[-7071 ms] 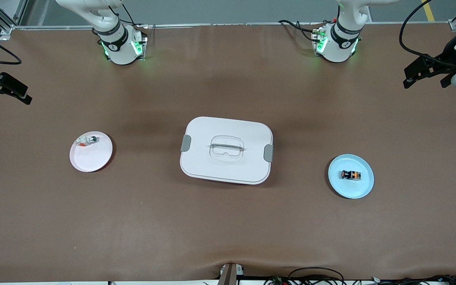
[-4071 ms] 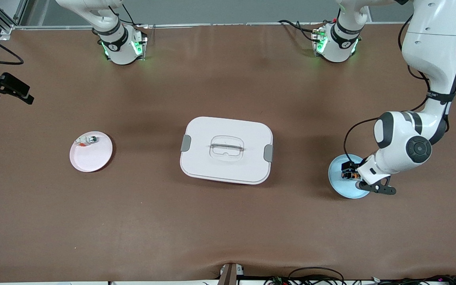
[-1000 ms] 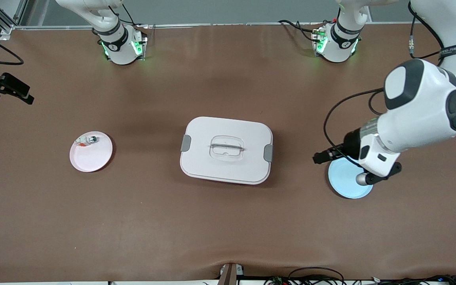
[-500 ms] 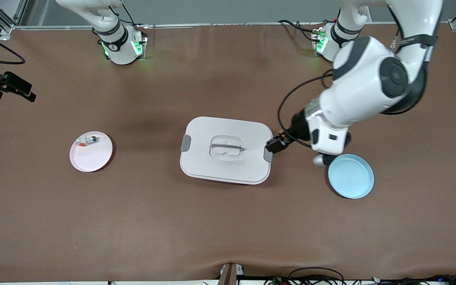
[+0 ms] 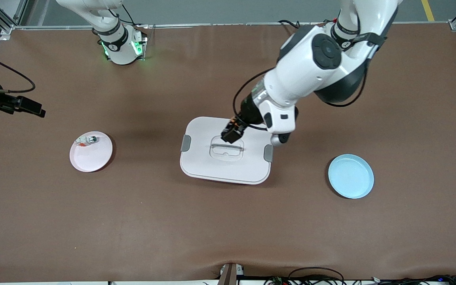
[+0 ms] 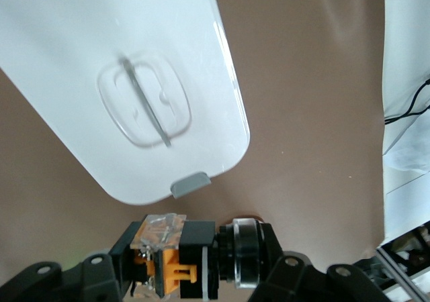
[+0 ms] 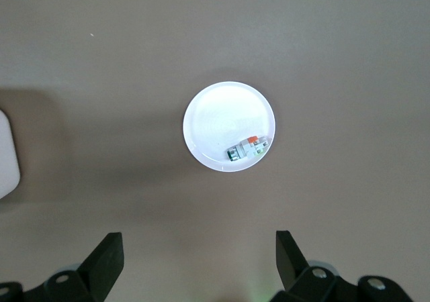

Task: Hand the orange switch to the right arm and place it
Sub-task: 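Hold the switch out while the right gripper reaches toward it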

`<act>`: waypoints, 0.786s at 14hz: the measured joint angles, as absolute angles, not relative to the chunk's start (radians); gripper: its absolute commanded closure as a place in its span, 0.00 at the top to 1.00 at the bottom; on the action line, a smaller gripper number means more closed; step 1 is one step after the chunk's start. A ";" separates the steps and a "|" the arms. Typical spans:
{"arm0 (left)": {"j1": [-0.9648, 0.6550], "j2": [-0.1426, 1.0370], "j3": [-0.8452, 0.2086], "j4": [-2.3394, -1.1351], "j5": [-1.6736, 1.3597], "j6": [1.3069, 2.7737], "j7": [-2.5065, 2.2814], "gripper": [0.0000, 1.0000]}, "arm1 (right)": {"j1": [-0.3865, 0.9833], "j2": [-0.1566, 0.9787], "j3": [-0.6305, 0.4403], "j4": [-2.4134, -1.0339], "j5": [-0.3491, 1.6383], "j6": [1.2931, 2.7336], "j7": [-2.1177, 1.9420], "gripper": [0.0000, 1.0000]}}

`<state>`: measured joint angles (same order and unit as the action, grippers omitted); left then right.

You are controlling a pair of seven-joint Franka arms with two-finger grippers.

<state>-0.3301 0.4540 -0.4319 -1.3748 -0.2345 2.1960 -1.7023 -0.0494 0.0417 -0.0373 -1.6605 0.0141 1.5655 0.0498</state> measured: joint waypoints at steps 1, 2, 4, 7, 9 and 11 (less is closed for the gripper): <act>-0.353 0.471 -0.432 -1.362 -0.234 2.216 -1.772 0.00 | -0.052 0.058 -0.037 -1.660 0.014 1.565 0.050 1.00; -0.372 0.490 -0.431 -1.348 -0.234 2.243 -1.839 0.00 | -0.053 0.073 -0.037 -1.659 0.014 1.565 0.050 1.00; -0.400 0.526 -0.430 -1.327 -0.234 2.303 -1.962 0.00 | -0.053 0.092 -0.036 -1.656 0.015 1.565 0.047 1.00; -0.423 0.559 -0.430 -1.311 -0.234 2.340 -2.088 0.00 | -0.050 0.094 -0.023 -1.653 0.065 1.565 0.041 1.00; -0.431 0.563 -0.430 -1.309 -0.235 2.341 -2.142 0.00 | -0.042 0.096 -0.016 -1.661 0.189 1.573 0.039 1.00; -0.441 0.564 -0.430 -1.309 -0.235 2.339 -2.179 0.00 | -0.020 0.101 -0.011 -1.679 0.295 1.591 0.013 1.00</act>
<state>-0.4410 0.5637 -0.4299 -1.3093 -0.2345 2.3390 -2.1790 -0.0201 0.1012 -0.0115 -1.6787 0.2948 1.5914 0.0135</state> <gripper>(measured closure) 0.273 0.000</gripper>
